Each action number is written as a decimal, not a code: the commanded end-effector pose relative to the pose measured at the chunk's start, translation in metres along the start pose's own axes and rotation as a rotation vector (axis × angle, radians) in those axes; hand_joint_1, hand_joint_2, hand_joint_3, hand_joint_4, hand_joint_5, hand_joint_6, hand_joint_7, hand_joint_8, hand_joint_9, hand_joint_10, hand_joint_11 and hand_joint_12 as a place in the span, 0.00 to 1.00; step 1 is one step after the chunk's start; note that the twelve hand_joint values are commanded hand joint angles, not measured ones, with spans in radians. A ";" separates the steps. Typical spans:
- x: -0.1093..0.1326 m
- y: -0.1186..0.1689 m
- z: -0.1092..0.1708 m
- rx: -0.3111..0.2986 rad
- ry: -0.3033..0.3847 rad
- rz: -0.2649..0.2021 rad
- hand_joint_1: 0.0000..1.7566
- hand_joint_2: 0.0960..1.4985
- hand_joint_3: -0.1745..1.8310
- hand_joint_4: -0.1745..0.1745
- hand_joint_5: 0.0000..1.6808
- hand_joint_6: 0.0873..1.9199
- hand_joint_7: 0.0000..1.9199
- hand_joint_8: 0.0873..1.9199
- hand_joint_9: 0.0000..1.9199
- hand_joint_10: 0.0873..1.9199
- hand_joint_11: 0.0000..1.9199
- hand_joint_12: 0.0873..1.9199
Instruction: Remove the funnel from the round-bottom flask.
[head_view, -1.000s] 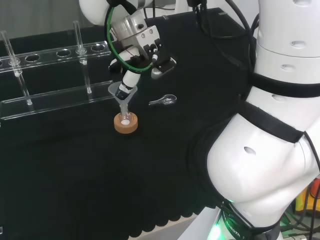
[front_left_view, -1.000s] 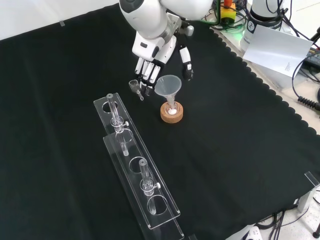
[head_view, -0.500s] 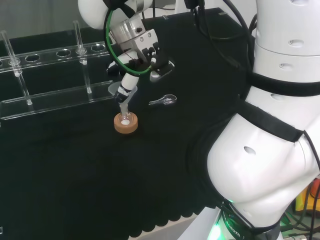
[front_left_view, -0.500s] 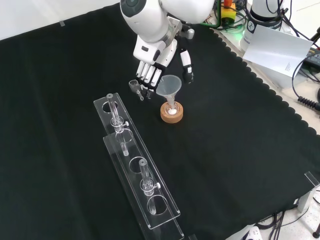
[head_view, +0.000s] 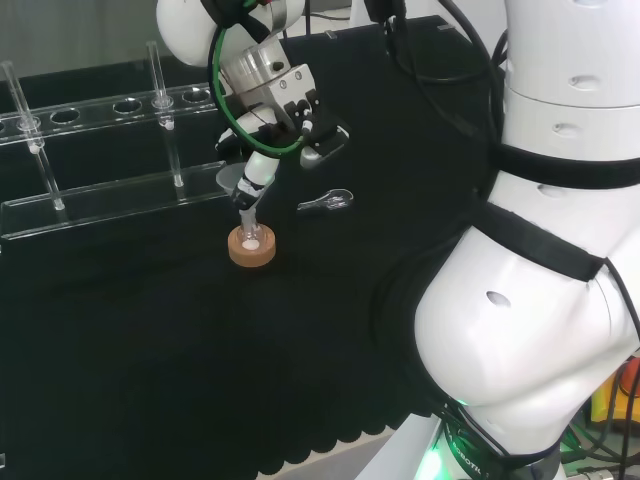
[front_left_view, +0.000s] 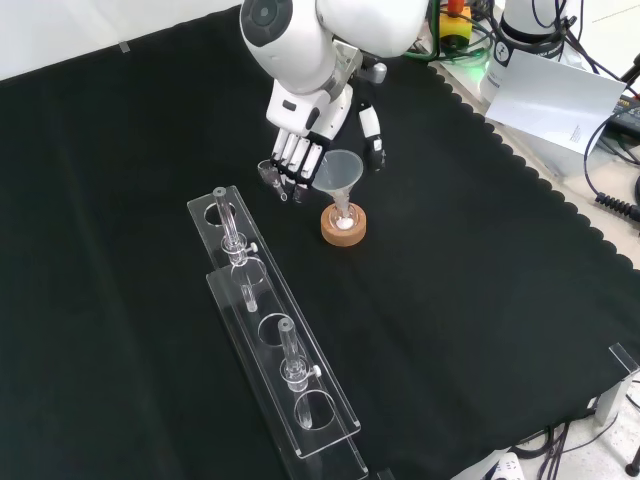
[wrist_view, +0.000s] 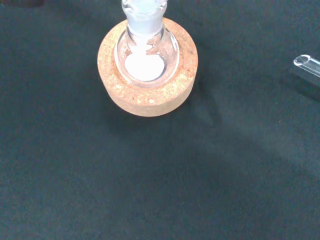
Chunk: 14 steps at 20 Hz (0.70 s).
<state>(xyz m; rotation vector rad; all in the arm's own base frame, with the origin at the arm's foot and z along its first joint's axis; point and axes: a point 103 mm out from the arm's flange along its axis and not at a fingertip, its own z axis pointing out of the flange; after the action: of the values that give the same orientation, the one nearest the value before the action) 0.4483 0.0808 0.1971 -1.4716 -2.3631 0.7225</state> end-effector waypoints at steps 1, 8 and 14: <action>0.001 0.003 0.002 0.007 -0.008 -0.003 0.33 0.48 0.16 0.34 0.10 0.00 0.00 0.31 0.08 0.39 0.11 0.74; 0.001 0.006 0.004 0.020 -0.013 -0.002 0.35 0.48 0.17 0.34 0.10 0.00 0.00 0.31 0.11 0.39 0.12 0.73; 0.005 0.010 0.009 0.030 -0.027 -0.007 0.36 0.48 0.17 0.32 0.11 0.00 0.00 0.32 0.18 0.36 0.14 0.72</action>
<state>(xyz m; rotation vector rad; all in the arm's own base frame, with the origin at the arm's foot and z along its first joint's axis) 0.4499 0.0846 0.1857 -1.4529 -2.3579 0.7645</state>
